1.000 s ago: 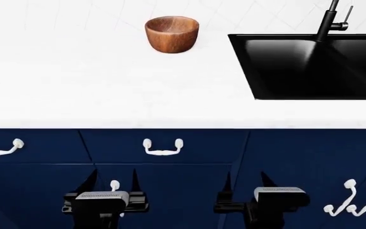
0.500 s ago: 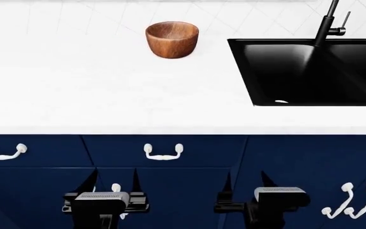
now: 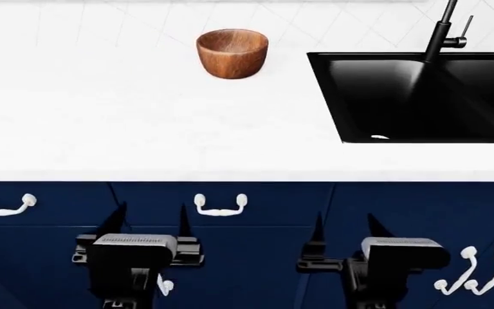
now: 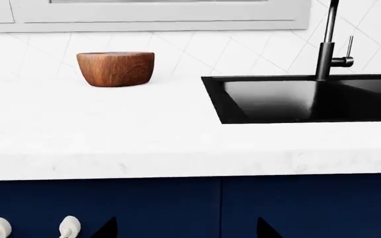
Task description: Place the two vegetables and bowl onto the tray for setting up a vegetable dip station.
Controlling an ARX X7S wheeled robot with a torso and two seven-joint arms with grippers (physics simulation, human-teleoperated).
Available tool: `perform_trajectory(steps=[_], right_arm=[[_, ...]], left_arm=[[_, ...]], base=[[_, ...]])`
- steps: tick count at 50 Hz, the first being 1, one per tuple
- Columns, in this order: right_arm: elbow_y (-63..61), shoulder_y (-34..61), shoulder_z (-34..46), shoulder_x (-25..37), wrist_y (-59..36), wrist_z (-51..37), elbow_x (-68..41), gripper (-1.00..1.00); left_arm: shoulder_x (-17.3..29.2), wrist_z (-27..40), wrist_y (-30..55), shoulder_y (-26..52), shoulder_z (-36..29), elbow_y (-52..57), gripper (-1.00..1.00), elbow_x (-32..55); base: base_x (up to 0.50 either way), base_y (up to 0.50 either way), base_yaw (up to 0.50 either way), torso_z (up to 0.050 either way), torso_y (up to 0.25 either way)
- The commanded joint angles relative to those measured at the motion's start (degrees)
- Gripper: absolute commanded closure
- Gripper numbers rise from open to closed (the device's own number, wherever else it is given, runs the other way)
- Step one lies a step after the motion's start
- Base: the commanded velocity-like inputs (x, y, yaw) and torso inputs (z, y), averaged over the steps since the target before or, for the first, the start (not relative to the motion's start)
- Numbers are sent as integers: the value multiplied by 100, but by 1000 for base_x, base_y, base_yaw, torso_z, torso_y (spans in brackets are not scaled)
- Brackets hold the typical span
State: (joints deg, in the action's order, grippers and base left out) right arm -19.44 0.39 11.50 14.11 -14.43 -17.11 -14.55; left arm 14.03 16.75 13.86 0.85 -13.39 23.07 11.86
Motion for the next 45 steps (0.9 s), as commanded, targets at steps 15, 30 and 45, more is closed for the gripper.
perform_trajectory(steps=[15,30,45], right_arm=[[-2032,4946,-2530,817,-7389,-4183,-7838,-100],[1411,7595,68,1163,-5877,-1061,-4769,-100],[3188,8359,946,936,-4991,167,-3819,-100]], left_arm=[[315,4294,7593,5958,1731,1767,-100,6857],[485,2658,6075,8337,-687,-1796,-100,4758],[274,1431,4844,8974,-1762,-3858,-100,3528]], base=[[0,0,0,0,0],[0,0,0,0,0],[0,0,0,0,0]])
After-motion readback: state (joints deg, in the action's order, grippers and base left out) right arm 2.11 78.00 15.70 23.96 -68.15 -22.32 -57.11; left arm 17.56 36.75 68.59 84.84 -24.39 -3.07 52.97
